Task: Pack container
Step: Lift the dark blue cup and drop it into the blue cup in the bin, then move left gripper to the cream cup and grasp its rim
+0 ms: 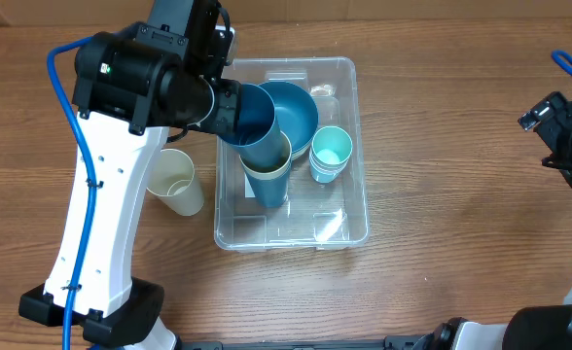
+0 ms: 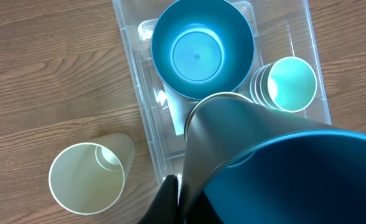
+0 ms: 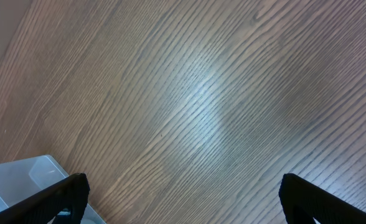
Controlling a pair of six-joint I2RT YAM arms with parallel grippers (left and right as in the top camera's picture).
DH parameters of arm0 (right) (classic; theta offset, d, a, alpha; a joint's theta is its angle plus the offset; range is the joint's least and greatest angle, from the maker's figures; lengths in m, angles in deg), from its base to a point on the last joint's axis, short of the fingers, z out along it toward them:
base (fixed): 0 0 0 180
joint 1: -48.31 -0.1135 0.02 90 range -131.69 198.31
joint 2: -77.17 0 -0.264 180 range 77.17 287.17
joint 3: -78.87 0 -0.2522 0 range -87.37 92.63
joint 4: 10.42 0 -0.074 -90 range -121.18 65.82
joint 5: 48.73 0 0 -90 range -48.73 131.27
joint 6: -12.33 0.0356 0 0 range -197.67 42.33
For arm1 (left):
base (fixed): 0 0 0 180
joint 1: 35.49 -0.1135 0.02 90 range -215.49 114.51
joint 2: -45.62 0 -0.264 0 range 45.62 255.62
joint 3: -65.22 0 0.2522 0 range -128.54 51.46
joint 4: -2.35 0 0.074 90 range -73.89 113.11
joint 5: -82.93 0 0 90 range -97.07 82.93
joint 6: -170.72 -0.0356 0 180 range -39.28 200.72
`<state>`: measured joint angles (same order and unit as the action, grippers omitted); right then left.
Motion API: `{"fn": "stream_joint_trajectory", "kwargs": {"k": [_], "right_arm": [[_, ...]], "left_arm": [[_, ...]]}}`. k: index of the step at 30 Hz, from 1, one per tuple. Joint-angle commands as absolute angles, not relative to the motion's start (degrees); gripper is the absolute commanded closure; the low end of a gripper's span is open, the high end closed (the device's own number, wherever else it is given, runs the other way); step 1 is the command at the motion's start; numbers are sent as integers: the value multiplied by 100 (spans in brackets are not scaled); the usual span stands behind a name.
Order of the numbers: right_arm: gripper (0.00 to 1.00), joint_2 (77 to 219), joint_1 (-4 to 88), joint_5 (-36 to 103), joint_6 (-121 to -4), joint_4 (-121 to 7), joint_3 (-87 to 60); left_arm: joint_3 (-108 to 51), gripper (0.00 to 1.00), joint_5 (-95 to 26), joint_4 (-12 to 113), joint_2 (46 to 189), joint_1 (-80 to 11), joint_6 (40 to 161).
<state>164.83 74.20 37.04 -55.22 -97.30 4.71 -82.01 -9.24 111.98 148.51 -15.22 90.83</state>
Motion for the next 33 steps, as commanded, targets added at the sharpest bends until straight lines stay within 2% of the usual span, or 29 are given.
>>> {"fn": "stream_joint_trajectory", "kwargs": {"k": [1, 3, 4, 12, 19, 25, 27, 30, 33], "right_arm": [[0, 16452, 7438, 3708, -5493, -9713, 528], [0, 16452, 7438, 3708, -5491, -9713, 528], [0, 16452, 7438, 3708, -5493, -9710, 528], [0, 16452, 7438, 3708, -5493, -9710, 528], [0, 16452, 7438, 3708, -5493, -9713, 528], [0, 16452, 7438, 3708, -5493, -9713, 528], [0, 16452, 7438, 3708, -5493, -9710, 528], [0, 16452, 7438, 3708, -5493, -9713, 528], [0, 16452, 7438, 3708, -5493, -9710, 528]], "left_arm": [[-8181, 91, -1060, 11179, 14934, -1476, 8871], [-8184, 74, -1160, 11176, 14925, -1476, 8833], [-8190, 68, -1156, 11181, 14899, -1478, 8836], [-8782, 39, -538, 11290, 14444, -1511, 9122], [-8586, 34, -367, 11292, 13935, -2252, 9321], [-7349, 28, -824, 11292, 13795, -3314, 9314], [-6767, 29, -1200, 11290, 13802, -3675, 9264], [-5967, 38, -1558, 11205, 13837, -4112, 9091], [-5270, 39, -1930, 10897, 13856, -4335, 8877]]}}
